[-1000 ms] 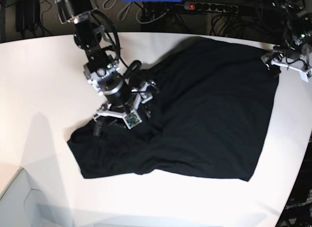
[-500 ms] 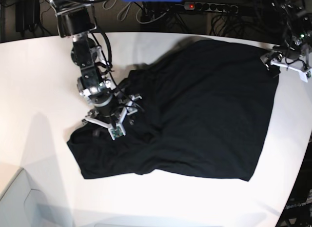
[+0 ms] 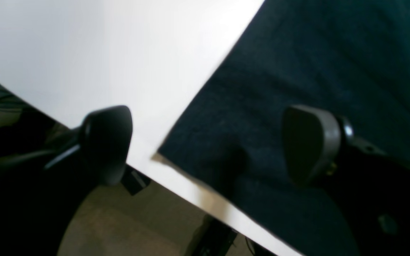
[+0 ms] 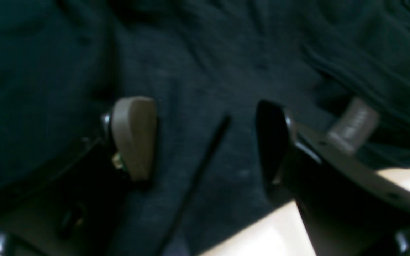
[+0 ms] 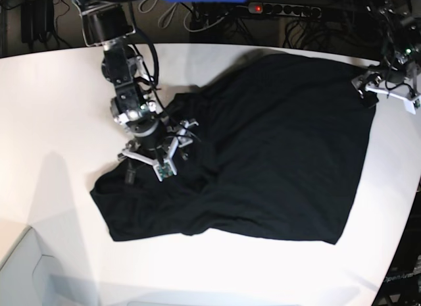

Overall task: Layout the t-shirt on the table in an organized manner, then fold the t-shirt properly
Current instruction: 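Lower the right gripper onto the middle of the shirt and pinch fabric, then drag the pinched fabric with the right gripper to smooth the shirt, then grasp the shirt edges with both grippers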

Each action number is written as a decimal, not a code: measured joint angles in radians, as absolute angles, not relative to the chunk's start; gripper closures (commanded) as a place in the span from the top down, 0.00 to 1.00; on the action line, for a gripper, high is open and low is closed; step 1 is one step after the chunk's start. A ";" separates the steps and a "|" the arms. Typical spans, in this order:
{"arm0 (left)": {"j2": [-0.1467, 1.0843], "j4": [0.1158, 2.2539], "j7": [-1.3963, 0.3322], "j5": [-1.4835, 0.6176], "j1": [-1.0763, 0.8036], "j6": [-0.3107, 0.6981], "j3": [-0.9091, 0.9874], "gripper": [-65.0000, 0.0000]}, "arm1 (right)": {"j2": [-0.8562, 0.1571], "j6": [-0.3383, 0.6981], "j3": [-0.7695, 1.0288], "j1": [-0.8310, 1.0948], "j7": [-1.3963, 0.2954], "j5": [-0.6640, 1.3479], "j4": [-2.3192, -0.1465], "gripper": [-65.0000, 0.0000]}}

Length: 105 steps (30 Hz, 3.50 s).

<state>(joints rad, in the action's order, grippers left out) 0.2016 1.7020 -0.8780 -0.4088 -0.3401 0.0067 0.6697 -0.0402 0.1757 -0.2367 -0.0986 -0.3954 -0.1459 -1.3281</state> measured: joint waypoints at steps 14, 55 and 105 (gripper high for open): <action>0.202 1.702 -0.878 -0.409 -0.340 0.007 0.670 1.00 | -0.022 0.176 -0.236 -0.104 -0.377 -0.142 -1.283 0.21; 0.155 1.372 -0.823 -0.334 0.040 0.011 0.298 1.00 | 0.130 0.168 0.246 0.753 -0.392 0.076 -1.978 0.00; 0.197 1.362 -0.769 -0.307 -0.030 0.033 0.401 1.00 | -0.159 0.180 0.137 0.217 -0.577 0.158 -1.790 0.50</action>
<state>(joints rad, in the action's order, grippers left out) 0.1967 1.3621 -0.7692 -0.3065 -0.0296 0.0330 0.4011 -0.1585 0.1799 0.1371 0.2169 -0.5770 0.1577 -1.7897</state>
